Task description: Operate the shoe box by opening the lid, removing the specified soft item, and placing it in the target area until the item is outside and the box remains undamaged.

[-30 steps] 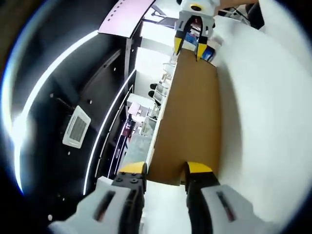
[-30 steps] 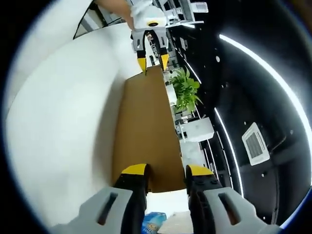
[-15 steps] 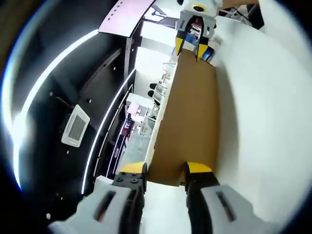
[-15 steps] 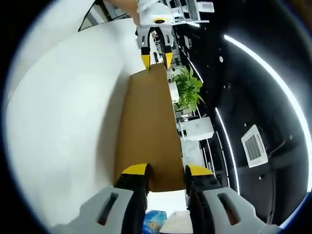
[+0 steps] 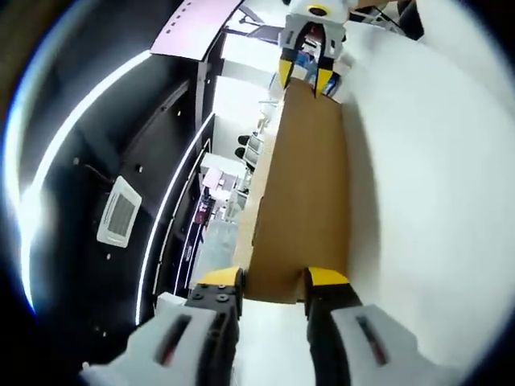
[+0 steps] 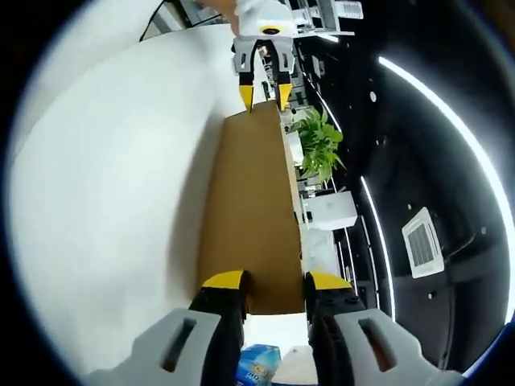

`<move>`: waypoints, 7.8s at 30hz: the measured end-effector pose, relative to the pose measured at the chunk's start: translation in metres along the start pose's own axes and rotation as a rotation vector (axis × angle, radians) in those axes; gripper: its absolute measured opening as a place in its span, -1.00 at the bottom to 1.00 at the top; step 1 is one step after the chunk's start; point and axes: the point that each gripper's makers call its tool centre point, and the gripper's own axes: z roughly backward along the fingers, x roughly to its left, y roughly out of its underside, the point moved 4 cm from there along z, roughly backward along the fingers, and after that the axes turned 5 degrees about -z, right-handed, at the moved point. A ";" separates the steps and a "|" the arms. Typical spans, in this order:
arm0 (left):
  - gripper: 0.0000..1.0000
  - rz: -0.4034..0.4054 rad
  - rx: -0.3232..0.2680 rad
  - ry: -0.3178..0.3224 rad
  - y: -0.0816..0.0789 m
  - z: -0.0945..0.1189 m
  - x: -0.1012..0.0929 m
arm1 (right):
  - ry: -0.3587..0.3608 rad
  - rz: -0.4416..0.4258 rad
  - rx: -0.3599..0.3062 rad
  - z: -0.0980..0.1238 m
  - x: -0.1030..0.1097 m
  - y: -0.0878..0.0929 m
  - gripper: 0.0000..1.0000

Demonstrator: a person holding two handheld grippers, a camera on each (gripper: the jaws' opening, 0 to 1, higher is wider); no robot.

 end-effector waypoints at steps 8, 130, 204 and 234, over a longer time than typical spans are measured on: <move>-0.42 0.015 -0.006 0.000 0.000 0.001 0.000 | 0.003 -0.016 -0.010 0.000 0.003 0.015 -0.44; 0.03 1.173 -0.151 -0.017 0.014 -0.018 0.007 | 0.019 -1.233 -0.056 -0.034 -0.004 0.003 0.41; -0.02 1.146 -0.185 -0.018 -0.036 0.023 -0.014 | 0.024 -1.247 -0.103 0.036 0.012 -0.002 0.33; -0.01 1.175 -0.201 -0.078 -0.035 0.036 -0.006 | 0.086 -1.206 -0.184 0.049 0.000 0.002 0.18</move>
